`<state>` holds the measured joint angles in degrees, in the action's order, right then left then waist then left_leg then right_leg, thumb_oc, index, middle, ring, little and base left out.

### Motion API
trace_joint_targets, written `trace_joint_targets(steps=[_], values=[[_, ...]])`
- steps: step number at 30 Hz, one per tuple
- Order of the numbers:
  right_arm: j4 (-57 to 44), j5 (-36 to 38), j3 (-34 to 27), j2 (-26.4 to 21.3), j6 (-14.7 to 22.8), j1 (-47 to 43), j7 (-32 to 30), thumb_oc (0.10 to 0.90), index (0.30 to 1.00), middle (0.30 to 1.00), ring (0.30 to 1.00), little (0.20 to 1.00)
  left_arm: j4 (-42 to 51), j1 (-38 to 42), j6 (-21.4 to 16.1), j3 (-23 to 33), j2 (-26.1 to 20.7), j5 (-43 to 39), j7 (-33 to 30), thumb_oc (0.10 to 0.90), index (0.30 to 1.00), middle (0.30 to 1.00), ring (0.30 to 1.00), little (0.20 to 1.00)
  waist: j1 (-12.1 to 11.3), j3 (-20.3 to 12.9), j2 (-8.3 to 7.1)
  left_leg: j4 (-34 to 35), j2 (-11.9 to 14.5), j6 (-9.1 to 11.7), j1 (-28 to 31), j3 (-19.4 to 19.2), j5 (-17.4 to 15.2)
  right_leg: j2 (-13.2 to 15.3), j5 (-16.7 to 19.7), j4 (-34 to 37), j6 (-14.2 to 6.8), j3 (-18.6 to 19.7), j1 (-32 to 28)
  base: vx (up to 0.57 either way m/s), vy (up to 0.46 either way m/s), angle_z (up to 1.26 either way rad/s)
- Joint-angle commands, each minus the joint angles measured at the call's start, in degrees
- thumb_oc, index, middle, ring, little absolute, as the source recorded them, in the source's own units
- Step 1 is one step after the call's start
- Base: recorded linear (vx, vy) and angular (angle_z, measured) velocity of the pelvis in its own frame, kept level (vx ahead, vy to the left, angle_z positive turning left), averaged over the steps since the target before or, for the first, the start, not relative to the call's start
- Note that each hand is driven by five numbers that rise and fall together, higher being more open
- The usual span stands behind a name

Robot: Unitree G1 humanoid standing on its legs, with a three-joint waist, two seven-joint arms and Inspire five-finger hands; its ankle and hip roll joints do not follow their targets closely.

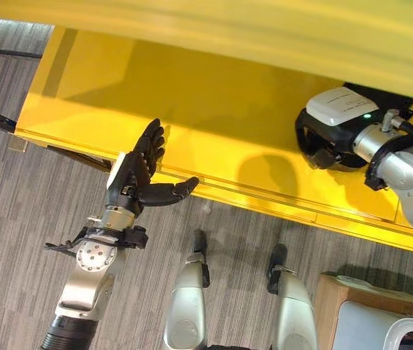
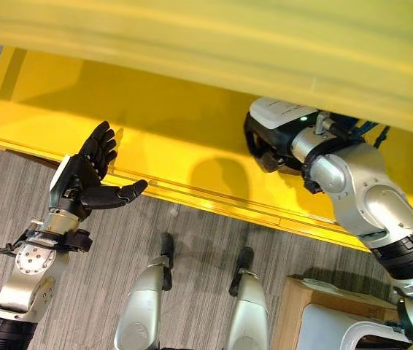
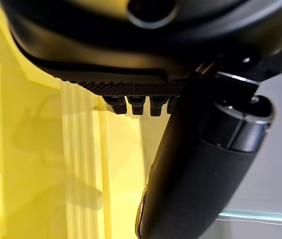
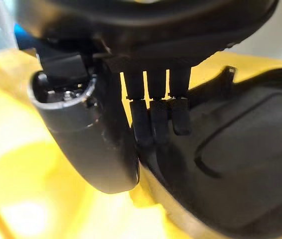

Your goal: Move parts from the plastic box to the shelf.

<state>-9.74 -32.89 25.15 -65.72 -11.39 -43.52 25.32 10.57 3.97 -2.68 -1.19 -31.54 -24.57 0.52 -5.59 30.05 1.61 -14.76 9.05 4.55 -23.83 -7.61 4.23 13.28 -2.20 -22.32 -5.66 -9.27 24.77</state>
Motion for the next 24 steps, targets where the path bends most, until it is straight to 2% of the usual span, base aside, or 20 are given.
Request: trace_joint_targets(steps=[1, 10, 16, 24], values=[[-4.6, -3.6, -1.0, -0.4, 2.2, -7.6, -2.3, 0.4, 0.3, 0.3, 0.3, 0.3, -0.6, -4.7, 2.7, -4.0, -1.4, -2.1, 2.3, 0.9, 1.0, 1.0, 1.0, 1.0, 1.7, -0.3, -0.22, -4.3, 0.9, -0.4, 3.0, -0.6, -7.3, -1.6, -4.6, -1.8, 0.9, -1.3, -2.9, 0.0, 0.0, 0.0], [-5.7, -4.6, 0.6, -2.5, 4.9, -9.5, -2.7, 0.4, 0.3, 0.3, 0.3, 0.3, -0.6, -5.2, 2.7, -3.5, -2.4, -2.4, 2.6, 0.9, 1.0, 1.0, 1.0, 1.0, 1.4, -0.3, -0.48, -4.9, 1.1, -0.5, 2.6, -0.6, -7.4, -1.8, -4.9, -2.1, 1.1, -1.3, -2.9, 0.0, 0.0, 0.0], [-6.3, -5.6, 2.8, -2.2, 5.9, -12.1, -4.6, 0.4, 0.3, 0.3, 0.3, 0.3, -0.7, -5.5, 2.7, -3.5, -2.7, -2.2, 3.1, 0.9, 1.0, 1.0, 1.0, 1.0, 1.1, -0.3, -0.36, -5.2, 0.9, -0.6, 1.8, -0.4, -7.5, -2.1, -5.0, -2.4, 1.2, -1.2, -2.2, 0.0, 0.0, 0.0], [-9.0, -10.7, 7.3, 0.1, 8.2, -17.6, -6.3, 0.4, 0.3, 0.3, 0.3, 0.3, -0.7, -5.7, 1.6, -4.5, -2.7, -2.6, 3.1, 0.9, 1.0, 1.0, 1.0, 1.0, 0.3, -0.3, 0.87, -5.4, 0.2, -0.8, 0.2, 0.0, -7.5, -1.9, -5.0, -2.8, 1.1, -1.0, -0.5, 0.0, 0.0, 0.0]])
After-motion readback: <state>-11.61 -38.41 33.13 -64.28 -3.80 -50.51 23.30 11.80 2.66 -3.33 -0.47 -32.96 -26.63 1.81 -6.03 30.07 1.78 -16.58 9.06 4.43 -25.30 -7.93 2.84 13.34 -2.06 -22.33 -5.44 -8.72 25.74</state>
